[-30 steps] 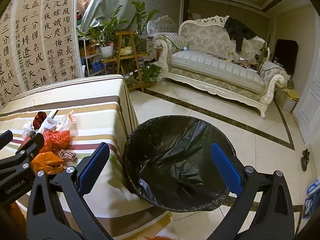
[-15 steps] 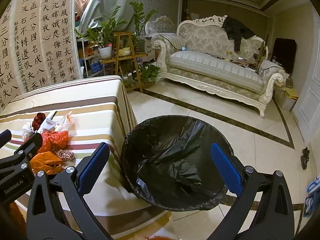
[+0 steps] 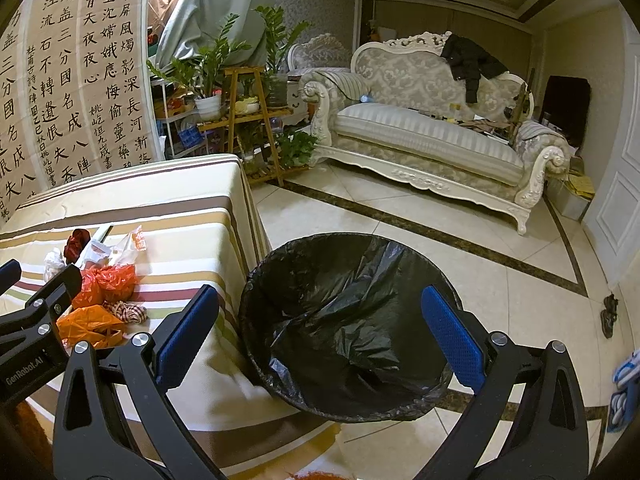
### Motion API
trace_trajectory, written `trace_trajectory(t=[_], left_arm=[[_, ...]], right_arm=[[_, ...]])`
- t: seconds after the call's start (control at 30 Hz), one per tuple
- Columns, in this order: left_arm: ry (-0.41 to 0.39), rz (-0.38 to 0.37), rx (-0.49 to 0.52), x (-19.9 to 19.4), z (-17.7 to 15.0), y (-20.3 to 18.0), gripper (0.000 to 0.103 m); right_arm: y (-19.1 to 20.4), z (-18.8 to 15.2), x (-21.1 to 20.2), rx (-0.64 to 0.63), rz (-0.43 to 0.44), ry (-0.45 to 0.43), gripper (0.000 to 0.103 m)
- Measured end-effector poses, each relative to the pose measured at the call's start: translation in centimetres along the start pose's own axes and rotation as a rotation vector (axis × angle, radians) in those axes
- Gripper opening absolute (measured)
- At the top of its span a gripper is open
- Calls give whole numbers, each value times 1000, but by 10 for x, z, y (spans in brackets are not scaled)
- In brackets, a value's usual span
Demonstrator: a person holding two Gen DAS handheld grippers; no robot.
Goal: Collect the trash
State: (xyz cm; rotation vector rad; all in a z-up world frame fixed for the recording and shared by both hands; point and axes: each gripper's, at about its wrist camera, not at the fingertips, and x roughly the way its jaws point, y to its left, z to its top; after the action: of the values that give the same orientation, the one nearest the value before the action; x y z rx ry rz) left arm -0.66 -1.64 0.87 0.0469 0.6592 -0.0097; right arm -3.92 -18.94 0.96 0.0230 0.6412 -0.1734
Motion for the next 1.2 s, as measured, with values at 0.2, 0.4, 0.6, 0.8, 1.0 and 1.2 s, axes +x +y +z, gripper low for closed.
trace_trajectory(t=[0.2,0.4,0.6,0.8,1.0,1.2], left_arm=[[6,1,1,-1,1,-4,97],[13,-2,-2,3,1,-1,97],[21,-4,-5,6,0,0,97],[22,-3,-5,7,-2,0,97],[21,-4,-4,7,-2,0,97],[22,-4,-3,7,-3,0,97]], right_arm=[[2,-1,2,-1,0,-1,99],[0,-1,1,0,-1,0,99],[-4,1,-1,1,-3,5,99],[-5,0,-1,2,-4,5,99],[-7,1,-2,5,-4,7,99],[-6,0,-1,4,-3,7,99]])
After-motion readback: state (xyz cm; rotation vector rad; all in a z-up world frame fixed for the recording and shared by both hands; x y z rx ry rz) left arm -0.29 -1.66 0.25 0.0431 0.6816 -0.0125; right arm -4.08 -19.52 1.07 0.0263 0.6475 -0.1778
